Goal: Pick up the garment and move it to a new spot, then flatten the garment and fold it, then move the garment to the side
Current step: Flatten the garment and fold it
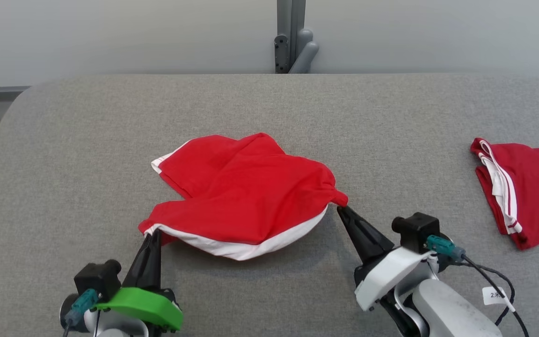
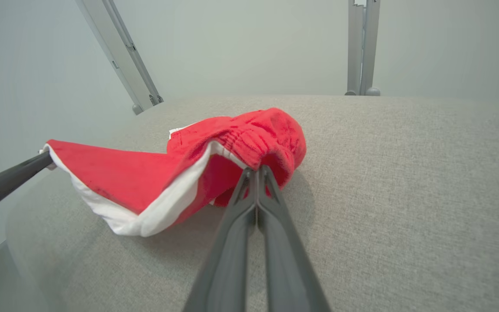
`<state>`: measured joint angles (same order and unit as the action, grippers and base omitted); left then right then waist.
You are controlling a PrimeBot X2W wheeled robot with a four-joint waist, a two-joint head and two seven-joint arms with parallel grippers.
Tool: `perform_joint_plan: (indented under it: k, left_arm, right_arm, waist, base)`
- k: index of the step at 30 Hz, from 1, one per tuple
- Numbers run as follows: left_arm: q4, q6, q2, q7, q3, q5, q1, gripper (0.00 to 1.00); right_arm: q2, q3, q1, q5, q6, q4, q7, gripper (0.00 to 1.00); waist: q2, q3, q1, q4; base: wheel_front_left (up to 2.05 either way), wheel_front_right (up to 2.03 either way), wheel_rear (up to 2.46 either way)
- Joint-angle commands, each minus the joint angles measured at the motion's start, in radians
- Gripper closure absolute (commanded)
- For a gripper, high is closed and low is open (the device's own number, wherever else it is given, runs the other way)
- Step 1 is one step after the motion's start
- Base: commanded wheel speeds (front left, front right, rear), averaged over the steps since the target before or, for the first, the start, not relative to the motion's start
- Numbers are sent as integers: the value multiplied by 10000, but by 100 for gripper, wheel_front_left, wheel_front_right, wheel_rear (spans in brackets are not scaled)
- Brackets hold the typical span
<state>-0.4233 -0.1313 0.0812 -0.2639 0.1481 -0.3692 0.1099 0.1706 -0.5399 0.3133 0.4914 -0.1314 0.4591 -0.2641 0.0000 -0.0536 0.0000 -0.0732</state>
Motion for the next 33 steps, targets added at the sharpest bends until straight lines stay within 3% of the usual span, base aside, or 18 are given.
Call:
perform_joint_plan:
  k: [1,10,16,24,28,33]
  left_arm:
    - [294,13,126,4,109,-4,350,100]
    - [1412,16,632,4,916,31,2368,100]
    - [1544,16,1772,4,1693,-47,4869,100]
    - [765,16,3058,4,2910,-33,8996,100]
    - [235,16,3331,4,3271,173,11468,100]
    - [-352,16,3367,7,3178,772,13997,100]
  right_arm:
    - [58,230,43,44,17,-362,3,100]
    - [230,944,1159,-40,15,-1915,3,100]
    - [522,1267,2859,57,15,-2296,4,100]
    - [768,1418,6593,-395,15,-1075,4,100]
    - [694,1763,9011,-617,21,14,3,100]
    - [685,2391,11476,-1908,14,829,4,100]
  waist:
    - [0,124,0,84]
    - [0,-268,0,257]
    - [0,-1073,0,410]
    - [0,-3057,0,618]
    - [0,-4307,0,776]
    - [0,-5300,0,971]
  base:
    - [0,0,0]
    - [0,0,0]
    - [0,0,0]
    - [0,0,0]
    - [0,0,0]
    - [0,0,0]
